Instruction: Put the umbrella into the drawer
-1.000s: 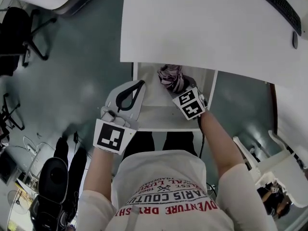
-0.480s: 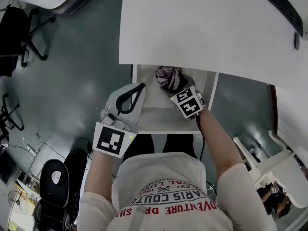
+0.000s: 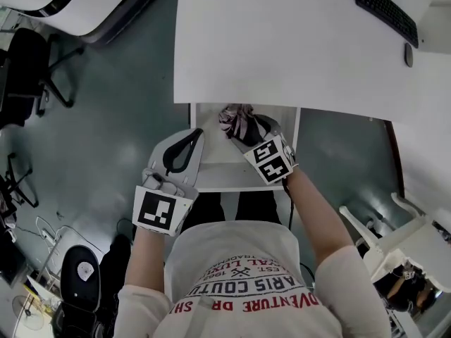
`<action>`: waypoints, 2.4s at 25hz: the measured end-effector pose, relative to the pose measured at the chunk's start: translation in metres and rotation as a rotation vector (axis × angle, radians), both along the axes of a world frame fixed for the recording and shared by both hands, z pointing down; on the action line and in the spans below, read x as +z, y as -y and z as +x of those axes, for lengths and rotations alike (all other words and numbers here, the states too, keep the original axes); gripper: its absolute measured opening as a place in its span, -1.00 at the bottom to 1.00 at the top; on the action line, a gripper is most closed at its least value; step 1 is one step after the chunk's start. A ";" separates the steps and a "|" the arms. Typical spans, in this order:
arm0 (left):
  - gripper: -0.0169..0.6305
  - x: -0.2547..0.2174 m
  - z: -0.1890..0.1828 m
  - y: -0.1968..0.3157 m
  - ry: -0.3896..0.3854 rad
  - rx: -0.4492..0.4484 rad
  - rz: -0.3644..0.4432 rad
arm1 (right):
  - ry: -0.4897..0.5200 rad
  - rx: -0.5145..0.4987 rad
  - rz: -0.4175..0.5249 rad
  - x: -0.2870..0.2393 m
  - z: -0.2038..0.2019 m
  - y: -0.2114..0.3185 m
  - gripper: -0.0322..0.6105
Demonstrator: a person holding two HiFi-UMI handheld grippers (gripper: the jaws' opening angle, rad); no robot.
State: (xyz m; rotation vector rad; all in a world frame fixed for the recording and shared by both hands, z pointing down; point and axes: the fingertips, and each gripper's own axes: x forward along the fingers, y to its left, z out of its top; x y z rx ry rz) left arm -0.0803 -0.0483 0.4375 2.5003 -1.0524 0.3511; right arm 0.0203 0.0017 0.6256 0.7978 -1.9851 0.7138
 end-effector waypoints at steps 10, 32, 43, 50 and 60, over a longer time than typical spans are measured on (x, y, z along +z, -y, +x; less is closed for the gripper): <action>-0.93 -0.095 -0.004 0.012 0.009 0.024 0.109 | 0.124 0.148 0.350 -0.178 -0.002 0.043 -0.43; -0.94 -0.245 -0.009 0.015 -0.025 0.010 0.340 | 0.325 0.284 0.900 -0.423 0.042 0.049 -0.90; -0.94 -0.252 -0.003 0.007 -0.002 0.002 0.368 | 0.368 0.279 0.923 -0.435 0.048 0.040 -0.90; -0.93 -0.255 0.013 0.000 0.007 0.020 0.371 | 0.358 0.281 0.922 -0.435 0.061 0.034 -0.90; -0.93 -0.252 0.028 -0.011 0.004 0.014 0.364 | 0.377 0.283 0.906 -0.431 0.071 0.026 -0.90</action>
